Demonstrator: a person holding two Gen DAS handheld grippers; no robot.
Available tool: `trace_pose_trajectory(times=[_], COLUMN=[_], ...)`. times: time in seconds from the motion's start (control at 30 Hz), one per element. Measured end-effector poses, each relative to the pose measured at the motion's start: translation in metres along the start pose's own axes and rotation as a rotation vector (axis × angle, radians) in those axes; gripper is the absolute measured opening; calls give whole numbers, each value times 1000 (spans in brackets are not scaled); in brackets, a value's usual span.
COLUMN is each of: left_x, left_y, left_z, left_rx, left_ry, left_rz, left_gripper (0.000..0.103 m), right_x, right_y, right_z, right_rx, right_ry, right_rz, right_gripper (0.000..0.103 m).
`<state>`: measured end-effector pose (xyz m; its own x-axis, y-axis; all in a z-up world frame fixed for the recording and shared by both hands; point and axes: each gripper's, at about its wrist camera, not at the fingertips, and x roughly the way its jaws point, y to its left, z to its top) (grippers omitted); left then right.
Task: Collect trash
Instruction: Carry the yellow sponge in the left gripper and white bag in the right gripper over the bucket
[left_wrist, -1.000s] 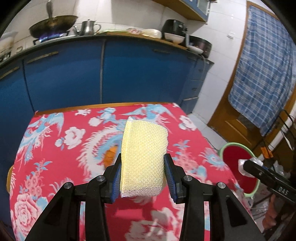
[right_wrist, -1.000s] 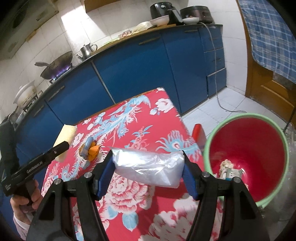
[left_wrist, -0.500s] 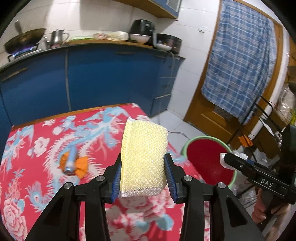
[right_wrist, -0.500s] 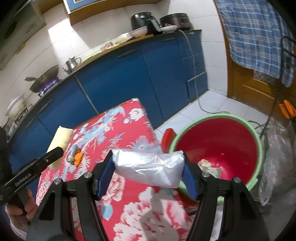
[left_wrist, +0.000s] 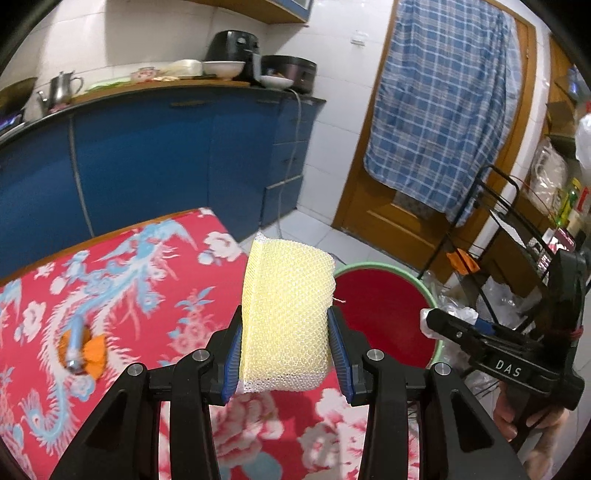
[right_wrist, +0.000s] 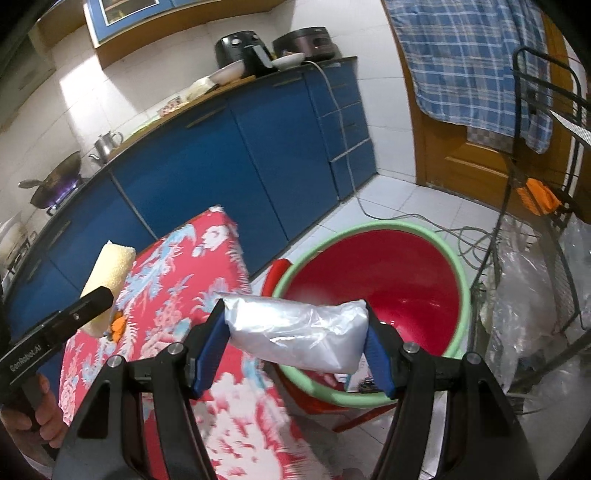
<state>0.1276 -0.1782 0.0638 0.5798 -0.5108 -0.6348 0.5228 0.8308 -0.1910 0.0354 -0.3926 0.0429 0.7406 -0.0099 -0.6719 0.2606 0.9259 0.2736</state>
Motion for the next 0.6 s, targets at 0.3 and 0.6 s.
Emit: trace_pose_trajectory(times=[0.3, 0.6], left_x=[34, 65], left_y=[-31, -52], left_z=[0, -7], left_rx=[44, 88], left_ry=[31, 78], left_rz=[-40, -55], left_gripper=[43, 43], right_x=[18, 44], right_y=[-32, -58], right_z=[-5, -12], right_rx=[42, 94], right_ry=[28, 73], right_rz=[-50, -77], right_gripper=[69, 70])
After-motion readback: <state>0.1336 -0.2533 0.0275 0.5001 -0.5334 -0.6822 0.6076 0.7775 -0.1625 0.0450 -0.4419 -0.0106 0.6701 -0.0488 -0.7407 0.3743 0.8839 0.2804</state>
